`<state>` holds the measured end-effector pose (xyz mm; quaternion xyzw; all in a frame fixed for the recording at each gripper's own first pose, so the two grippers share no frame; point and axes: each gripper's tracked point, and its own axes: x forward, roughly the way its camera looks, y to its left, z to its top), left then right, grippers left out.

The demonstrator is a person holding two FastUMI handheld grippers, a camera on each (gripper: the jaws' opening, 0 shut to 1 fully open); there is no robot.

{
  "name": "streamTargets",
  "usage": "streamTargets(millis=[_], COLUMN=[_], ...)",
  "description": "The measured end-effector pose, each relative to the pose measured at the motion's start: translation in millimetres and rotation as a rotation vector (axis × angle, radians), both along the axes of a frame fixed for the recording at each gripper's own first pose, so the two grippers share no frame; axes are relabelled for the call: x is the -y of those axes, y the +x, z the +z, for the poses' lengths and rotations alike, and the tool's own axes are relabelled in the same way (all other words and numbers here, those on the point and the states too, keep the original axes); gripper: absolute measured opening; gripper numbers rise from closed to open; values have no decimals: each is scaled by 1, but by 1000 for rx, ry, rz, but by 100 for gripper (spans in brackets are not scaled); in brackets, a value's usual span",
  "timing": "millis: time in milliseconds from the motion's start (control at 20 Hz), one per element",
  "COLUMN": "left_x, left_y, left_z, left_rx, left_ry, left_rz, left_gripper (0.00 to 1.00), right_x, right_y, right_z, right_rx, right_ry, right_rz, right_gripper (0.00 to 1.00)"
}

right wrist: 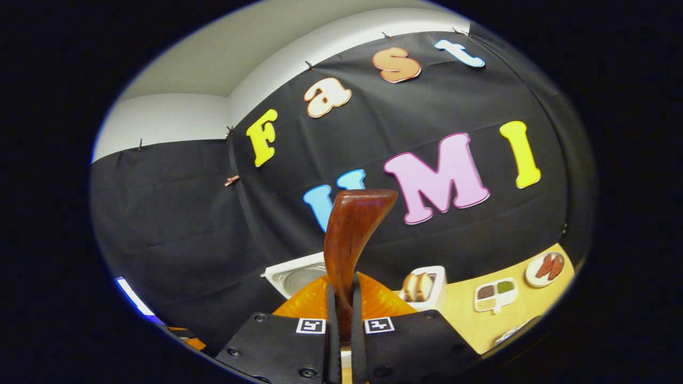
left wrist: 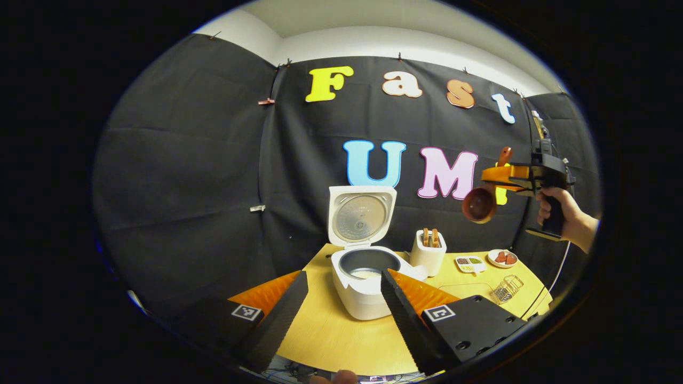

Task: Close the left gripper, press the button to open the rice cooker; take a wooden spoon from the chopstick holder with the right hand, scoop a spoonful of rice and pour it into the rice cooker, then put the wooden spoon back into the chopstick holder.

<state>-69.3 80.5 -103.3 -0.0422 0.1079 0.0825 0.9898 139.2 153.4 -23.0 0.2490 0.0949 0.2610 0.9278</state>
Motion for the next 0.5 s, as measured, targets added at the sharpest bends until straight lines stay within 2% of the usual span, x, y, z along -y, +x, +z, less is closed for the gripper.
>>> streamTargets(millis=[150,250,350,500], left_x=[24,40,54,72], left_y=[13,18,24,26], left_z=[8,12,15,15], left_rx=[12,18,16,-5], left_ry=[1,-12,-15,-7], left_rz=[-34,-51,-63,-71], left_gripper=[95,95,95,95], right_x=[70,116,152,191], right_y=[1,3,4,7], right_z=[-25,-52,-87,-141], right_rx=[-29,-41,-86,-164], right_ry=[-33,-105,-148,-153], right_rz=[-82,-141,-186,-229], right_gripper=[12,12,12,12])
